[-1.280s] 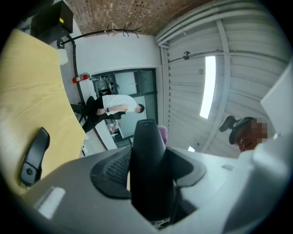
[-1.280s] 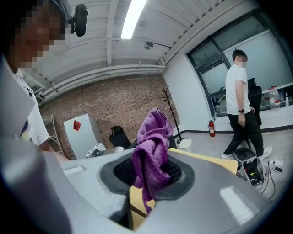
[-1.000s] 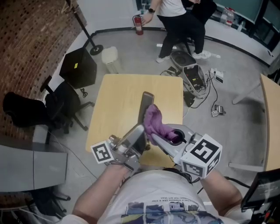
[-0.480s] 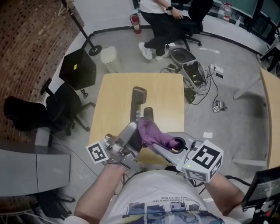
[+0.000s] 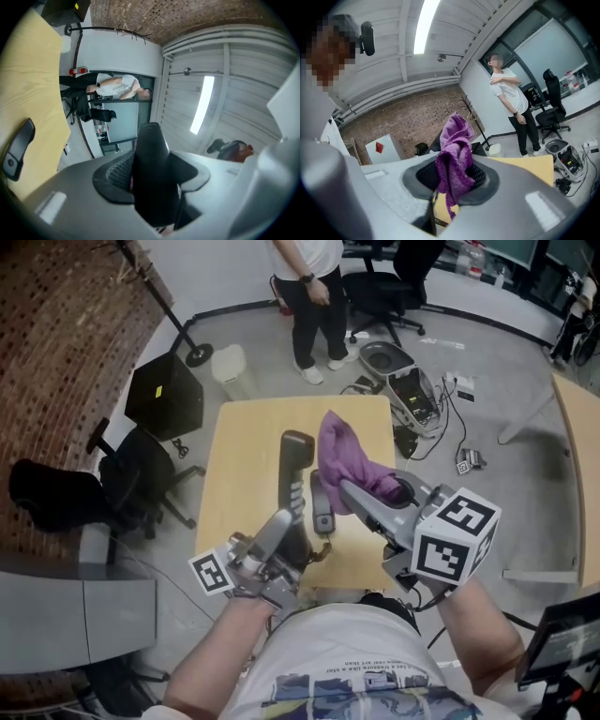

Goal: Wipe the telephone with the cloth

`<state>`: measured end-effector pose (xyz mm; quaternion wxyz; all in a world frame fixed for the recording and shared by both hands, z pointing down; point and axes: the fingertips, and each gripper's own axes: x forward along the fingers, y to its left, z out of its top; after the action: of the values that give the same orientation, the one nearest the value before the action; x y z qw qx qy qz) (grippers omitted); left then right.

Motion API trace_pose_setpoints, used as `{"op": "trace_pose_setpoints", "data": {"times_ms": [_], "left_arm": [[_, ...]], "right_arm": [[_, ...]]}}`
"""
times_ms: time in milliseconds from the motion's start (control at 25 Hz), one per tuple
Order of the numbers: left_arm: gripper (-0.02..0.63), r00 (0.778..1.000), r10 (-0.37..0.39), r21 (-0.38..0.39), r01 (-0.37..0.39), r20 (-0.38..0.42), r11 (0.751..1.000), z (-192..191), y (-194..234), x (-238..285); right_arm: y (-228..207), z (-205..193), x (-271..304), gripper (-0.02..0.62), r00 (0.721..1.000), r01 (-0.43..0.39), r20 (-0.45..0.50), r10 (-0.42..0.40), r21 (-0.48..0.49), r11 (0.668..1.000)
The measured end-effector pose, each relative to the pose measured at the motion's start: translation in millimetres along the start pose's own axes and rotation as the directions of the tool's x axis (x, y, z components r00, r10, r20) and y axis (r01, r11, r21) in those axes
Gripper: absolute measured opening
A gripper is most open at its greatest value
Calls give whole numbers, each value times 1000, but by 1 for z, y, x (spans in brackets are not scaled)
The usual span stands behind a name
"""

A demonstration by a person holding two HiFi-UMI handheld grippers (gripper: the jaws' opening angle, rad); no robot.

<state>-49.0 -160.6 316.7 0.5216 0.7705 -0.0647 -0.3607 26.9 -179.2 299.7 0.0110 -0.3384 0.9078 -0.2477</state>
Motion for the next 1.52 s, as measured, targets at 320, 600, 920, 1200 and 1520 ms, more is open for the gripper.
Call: {"op": "trace_pose_setpoints", "data": {"times_ms": [320, 600, 920, 1200, 1520], "left_arm": [[250, 998, -55, -14, 55, 9, 998, 4, -11, -4], [250, 997, -78, -20, 78, 5, 997, 11, -17, -14], [250, 994, -105, -4, 105, 29, 994, 17, -22, -15], [250, 990, -139, -14, 139, 23, 990, 17, -30, -18], [250, 988, -156, -33, 156, 0, 987, 5, -32, -15]], "right_arm": [[41, -32, 15, 84, 993, -78, -86, 79, 16, 997], [70, -52, 11, 84, 974, -132, -194, 120, -50, 990], [91, -89, -10, 84, 937, -208, -299, 182, -57, 976], [73, -72, -15, 84, 959, -157, -249, 138, -58, 986], [36, -18, 7, 84, 998, -43, -49, 48, 102, 994]]}}
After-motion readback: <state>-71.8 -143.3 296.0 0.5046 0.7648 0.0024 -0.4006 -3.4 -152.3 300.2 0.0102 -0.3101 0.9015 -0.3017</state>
